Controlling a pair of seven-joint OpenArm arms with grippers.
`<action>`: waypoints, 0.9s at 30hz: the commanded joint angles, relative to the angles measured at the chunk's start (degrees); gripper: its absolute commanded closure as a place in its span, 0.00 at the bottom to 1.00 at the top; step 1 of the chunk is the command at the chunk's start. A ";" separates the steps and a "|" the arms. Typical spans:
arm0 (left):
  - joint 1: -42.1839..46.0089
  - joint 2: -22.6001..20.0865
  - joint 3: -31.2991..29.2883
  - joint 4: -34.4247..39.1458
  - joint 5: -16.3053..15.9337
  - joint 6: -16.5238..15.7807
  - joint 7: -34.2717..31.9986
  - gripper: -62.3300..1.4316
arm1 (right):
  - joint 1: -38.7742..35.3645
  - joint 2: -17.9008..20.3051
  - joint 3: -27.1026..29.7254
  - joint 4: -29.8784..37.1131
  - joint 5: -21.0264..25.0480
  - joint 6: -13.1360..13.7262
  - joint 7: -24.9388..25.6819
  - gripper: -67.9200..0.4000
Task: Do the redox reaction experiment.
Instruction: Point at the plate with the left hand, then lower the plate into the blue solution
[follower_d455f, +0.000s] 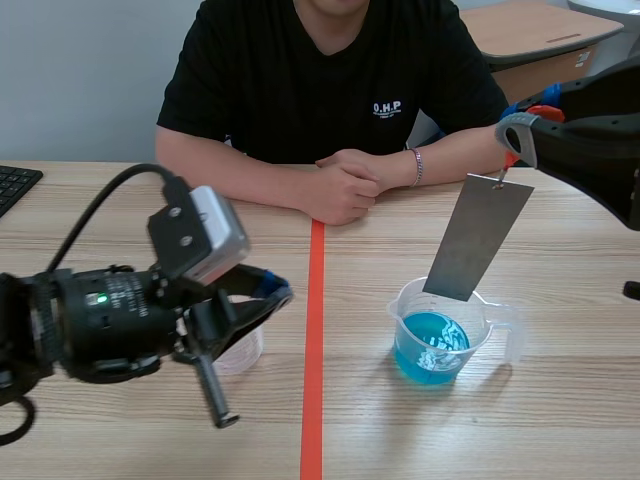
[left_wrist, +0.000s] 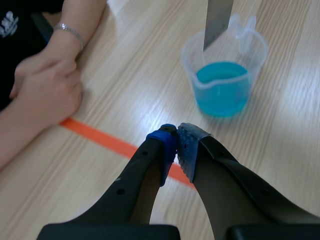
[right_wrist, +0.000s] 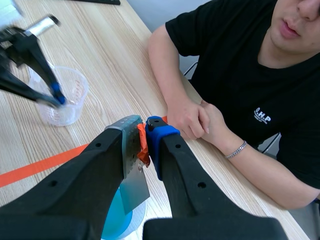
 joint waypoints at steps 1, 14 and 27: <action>4.28 -2.49 -3.48 1.68 -0.98 0.83 -1.79 0.90 | 0.66 1.03 0.44 0.33 0.63 0.31 1.11 0.97; 44.13 -6.05 -38.73 4.07 -3.17 2.27 -9.46 0.90 | 0.66 1.03 0.33 0.33 0.13 0.31 1.11 0.97; 60.17 9.07 -51.32 4.07 -3.96 8.31 -10.56 0.90 | 0.81 0.66 -2.75 -0.72 -2.27 0.31 1.49 0.97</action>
